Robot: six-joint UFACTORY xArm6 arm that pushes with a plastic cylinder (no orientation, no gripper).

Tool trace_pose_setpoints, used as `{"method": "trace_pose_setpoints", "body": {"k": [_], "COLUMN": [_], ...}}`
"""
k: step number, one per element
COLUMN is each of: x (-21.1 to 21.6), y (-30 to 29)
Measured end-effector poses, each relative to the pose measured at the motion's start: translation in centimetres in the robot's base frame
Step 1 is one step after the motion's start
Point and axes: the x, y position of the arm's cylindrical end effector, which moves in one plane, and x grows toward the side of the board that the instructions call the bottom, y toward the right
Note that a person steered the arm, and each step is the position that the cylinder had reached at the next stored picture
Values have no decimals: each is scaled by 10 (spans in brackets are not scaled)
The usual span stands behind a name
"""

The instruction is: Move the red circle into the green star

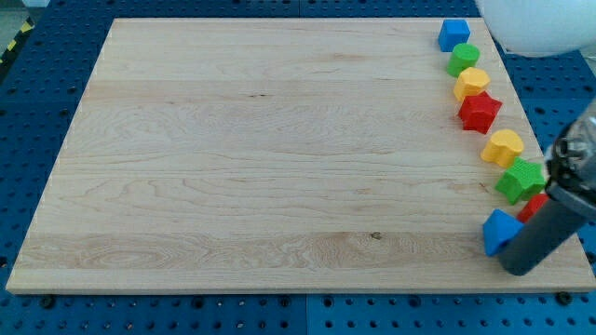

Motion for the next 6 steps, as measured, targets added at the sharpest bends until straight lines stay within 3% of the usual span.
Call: {"method": "trace_pose_setpoints", "body": {"k": [2, 5, 6], "x": [-28, 1, -12], "y": [-16, 54, 73]}}
